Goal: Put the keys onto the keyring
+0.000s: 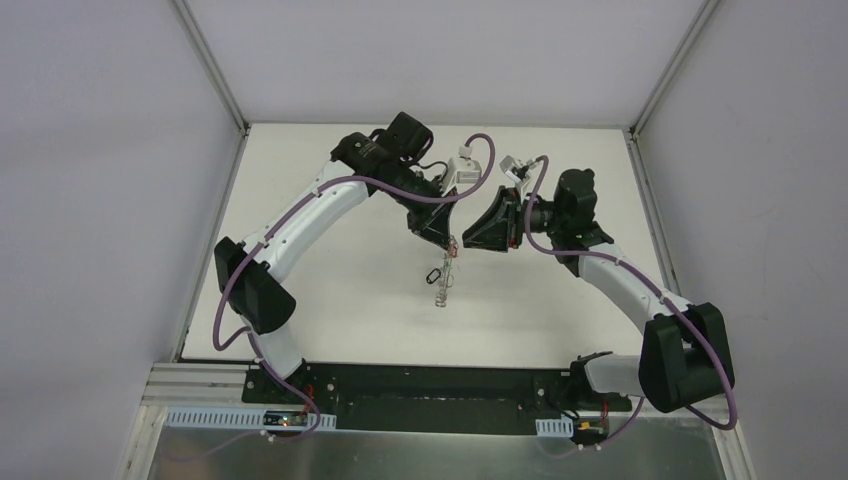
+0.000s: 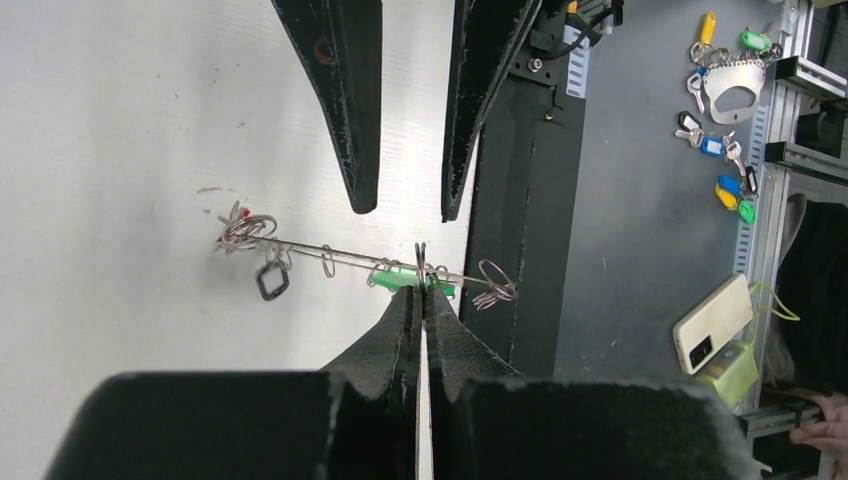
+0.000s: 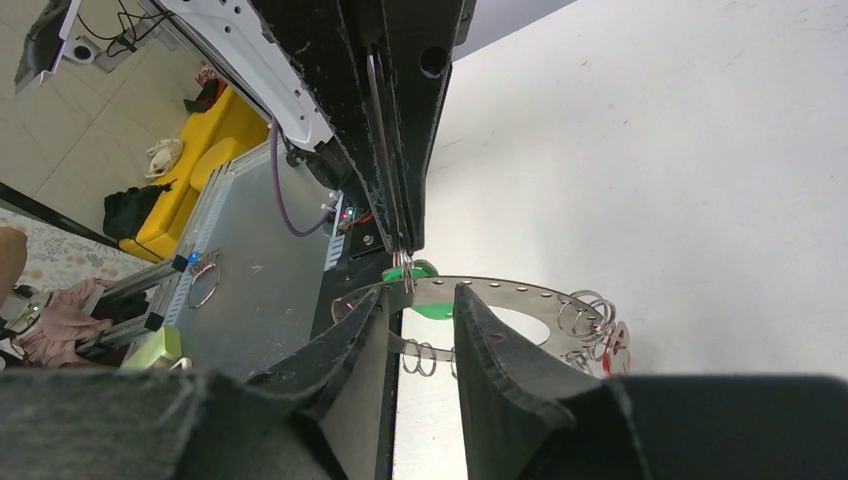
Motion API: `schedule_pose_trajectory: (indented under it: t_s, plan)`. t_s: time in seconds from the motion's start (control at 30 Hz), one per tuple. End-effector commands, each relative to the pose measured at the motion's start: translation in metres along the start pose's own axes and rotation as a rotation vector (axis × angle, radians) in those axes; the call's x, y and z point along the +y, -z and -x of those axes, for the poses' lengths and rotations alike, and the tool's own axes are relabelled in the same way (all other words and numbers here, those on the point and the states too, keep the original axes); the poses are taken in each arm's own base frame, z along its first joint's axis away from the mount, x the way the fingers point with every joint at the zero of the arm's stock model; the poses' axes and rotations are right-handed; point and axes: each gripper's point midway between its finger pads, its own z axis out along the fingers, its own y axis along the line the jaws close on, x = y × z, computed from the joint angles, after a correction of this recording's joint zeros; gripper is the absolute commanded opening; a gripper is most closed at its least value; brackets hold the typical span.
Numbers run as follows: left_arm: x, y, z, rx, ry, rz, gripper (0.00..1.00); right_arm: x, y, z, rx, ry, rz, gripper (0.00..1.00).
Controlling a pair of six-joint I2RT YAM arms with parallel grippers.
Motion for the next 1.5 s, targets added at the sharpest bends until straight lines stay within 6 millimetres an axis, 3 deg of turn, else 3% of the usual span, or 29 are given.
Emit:
schedule_pose_trajectory:
  t_s: [0.0,0.17,0.57,0.93,1.07,1.37,1.47]
  plan:
    - [-0.011,-0.001,0.003,-0.014,-0.001,-0.048,0.00,0.011,-0.003,0.014,-0.012,0.074,0.028,0.34]
    - [-0.013,-0.004,0.005,-0.020,0.010,-0.068,0.00,0.010,-0.008,0.010,-0.003,0.058,0.037,0.38]
    - [-0.013,-0.012,0.006,-0.019,0.037,-0.096,0.00,0.011,-0.015,0.005,0.016,0.041,0.063,0.31]
    - [-0.013,-0.014,0.005,-0.013,0.043,-0.100,0.00,0.011,-0.017,0.002,0.023,0.035,0.072,0.14]
    - [-0.011,-0.014,0.004,-0.009,0.043,-0.097,0.00,0.012,-0.018,0.002,0.025,0.034,0.077,0.01]
    - [-0.004,-0.011,0.005,-0.013,0.036,-0.060,0.00,0.016,-0.014,0.011,0.008,0.063,0.064,0.00]
    - [-0.005,-0.007,0.008,-0.037,0.031,-0.060,0.11,0.015,-0.010,0.015,-0.005,0.070,0.047,0.00]
